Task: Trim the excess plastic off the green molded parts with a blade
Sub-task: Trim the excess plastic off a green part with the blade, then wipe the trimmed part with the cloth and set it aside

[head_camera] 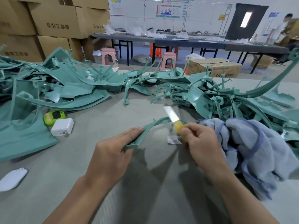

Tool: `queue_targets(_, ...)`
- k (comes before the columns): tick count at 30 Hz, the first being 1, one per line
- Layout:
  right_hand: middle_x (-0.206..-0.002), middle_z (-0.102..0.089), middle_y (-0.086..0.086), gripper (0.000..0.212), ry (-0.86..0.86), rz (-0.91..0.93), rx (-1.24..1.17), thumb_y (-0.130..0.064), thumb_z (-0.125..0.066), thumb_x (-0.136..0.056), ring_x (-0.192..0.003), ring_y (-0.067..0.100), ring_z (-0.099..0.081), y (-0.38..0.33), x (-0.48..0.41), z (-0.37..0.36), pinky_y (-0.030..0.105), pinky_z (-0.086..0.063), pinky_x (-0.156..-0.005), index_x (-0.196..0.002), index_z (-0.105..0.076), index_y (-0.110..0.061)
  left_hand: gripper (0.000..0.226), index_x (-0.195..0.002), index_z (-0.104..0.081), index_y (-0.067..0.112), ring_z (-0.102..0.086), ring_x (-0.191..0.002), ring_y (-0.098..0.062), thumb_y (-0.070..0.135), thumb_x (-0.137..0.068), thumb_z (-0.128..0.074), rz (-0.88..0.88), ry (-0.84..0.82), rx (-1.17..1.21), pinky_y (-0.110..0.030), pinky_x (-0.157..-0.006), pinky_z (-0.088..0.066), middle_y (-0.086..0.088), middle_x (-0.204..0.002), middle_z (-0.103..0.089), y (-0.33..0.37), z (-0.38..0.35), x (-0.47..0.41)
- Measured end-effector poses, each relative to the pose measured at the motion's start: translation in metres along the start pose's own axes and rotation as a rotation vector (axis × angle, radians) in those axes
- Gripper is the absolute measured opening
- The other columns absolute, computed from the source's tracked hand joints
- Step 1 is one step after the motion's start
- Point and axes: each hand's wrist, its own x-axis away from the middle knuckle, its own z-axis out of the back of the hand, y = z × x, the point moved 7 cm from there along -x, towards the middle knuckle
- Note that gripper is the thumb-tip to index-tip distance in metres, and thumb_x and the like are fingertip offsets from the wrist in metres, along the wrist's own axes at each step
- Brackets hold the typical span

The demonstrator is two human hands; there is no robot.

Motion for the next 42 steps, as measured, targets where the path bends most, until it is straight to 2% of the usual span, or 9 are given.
queue_targets(5,-0.051,-0.059,0.001,0.029,0.019,-0.038,0.087,-0.027,-0.059,-0.092,-0.043,0.005,-0.044,0.007,0.001,-0.012,0.021,-0.033,-0.044,-0.066,-0.070,-0.020,0.037,-0.115,-0.068,0.045,-0.056,-0.088,0.029,0.022,-0.086,-0.071,0.184,0.134,0.013,0.004,-0.078,-0.041,0.054,-0.090,-0.058,-0.009,0.012,-0.001)
queue_targets(11,-0.054,-0.058,-0.010,0.043,-0.086,-0.028,0.342,-0.043,-0.061,-0.095,-0.049,0.002,-0.051,0.008,0.008,-0.002,0.016,-0.034,-0.046,-0.063,-0.062,-0.015,0.012,-0.078,-0.068,0.037,-0.069,-0.075,-0.003,0.045,-0.084,-0.062,0.752,0.475,0.326,-0.023,-0.062,-0.046,0.021,-0.075,-0.071,-0.070,0.029,0.010)
queue_targets(15,-0.093,-0.073,-0.006,0.019,0.379,0.269,0.753,-0.029,-0.077,-0.084,-0.099,0.020,-0.060,-0.032,0.011,0.057,0.035,-0.038,-0.088,-0.103,-0.074,-0.027,0.016,-0.085,-0.075,0.028,-0.075,-0.075,-0.013,0.040,-0.088,-0.064,0.936,0.456,0.671,-0.033,-0.069,-0.057,0.010,-0.082,-0.078,-0.084,0.005,0.018)
queue_targets(19,-0.119,-0.063,-0.005,0.044,0.058,0.013,1.306,-0.042,-0.065,-0.081,-0.121,0.025,-0.047,-0.008,0.008,0.065,0.039,-0.016,-0.106,-0.125,-0.058,-0.036,0.018,-0.083,-0.074,0.031,-0.074,-0.068,-0.013,0.046,-0.083,-0.065,0.934,0.346,0.663,-0.030,-0.055,-0.057,0.007,-0.077,-0.077,-0.079,-0.010,0.019)
queue_targets(28,-0.087,-0.058,-0.005,0.015,0.733,0.473,0.347,-0.019,-0.064,-0.084,-0.090,0.022,-0.052,-0.092,0.054,0.087,0.028,-0.040,-0.089,-0.096,-0.073,-0.021,0.045,-0.118,-0.071,0.040,-0.076,-0.081,-0.025,0.029,-0.076,-0.060,0.879,0.193,0.778,-0.047,-0.068,-0.062,-0.002,-0.096,-0.079,-0.063,-0.020,0.012)
queue_targets(31,-0.094,-0.053,-0.014,0.018,0.494,0.560,0.240,-0.019,-0.064,-0.082,-0.090,0.012,-0.050,-0.116,0.056,0.025,0.007,-0.035,-0.080,-0.098,-0.071,-0.025,0.040,-0.112,-0.074,0.030,-0.073,-0.080,-0.022,0.021,-0.078,-0.056,0.842,0.180,0.812,-0.043,-0.070,-0.062,-0.001,-0.091,-0.078,-0.054,-0.022,0.005)
queue_targets(34,-0.098,-0.058,-0.013,0.028,0.112,0.492,0.206,-0.008,-0.068,-0.082,-0.094,0.010,-0.055,-0.104,0.052,-0.048,0.019,-0.044,-0.085,-0.103,-0.074,-0.026,0.026,-0.078,-0.063,0.014,-0.060,-0.055,0.003,0.003,-0.097,-0.050,0.797,0.271,0.791,-0.016,-0.055,-0.050,0.015,-0.059,-0.066,-0.046,-0.017,0.002)
queue_targets(36,-0.113,-0.062,-0.011,0.028,-0.082,0.438,0.210,-0.010,-0.066,-0.090,-0.107,0.007,-0.056,-0.090,0.053,-0.082,0.015,-0.041,-0.097,-0.113,-0.074,-0.022,0.034,-0.069,-0.058,0.017,-0.053,-0.054,-0.001,0.014,-0.101,-0.050,0.773,0.264,0.758,-0.029,-0.060,-0.046,0.009,-0.057,-0.057,-0.042,-0.017,0.003)
queue_targets(42,-0.164,-0.003,-0.023,0.064,-0.333,0.476,0.483,-0.031,-0.028,-0.099,-0.154,-0.004,0.004,-0.077,0.041,-0.123,0.019,0.008,-0.123,-0.162,-0.016,-0.037,0.033,-0.083,-0.080,0.023,-0.075,-0.088,-0.022,0.044,-0.088,-0.055,0.844,0.220,0.882,-0.036,-0.075,-0.055,-0.007,-0.090,-0.078,-0.053,-0.029,0.006)
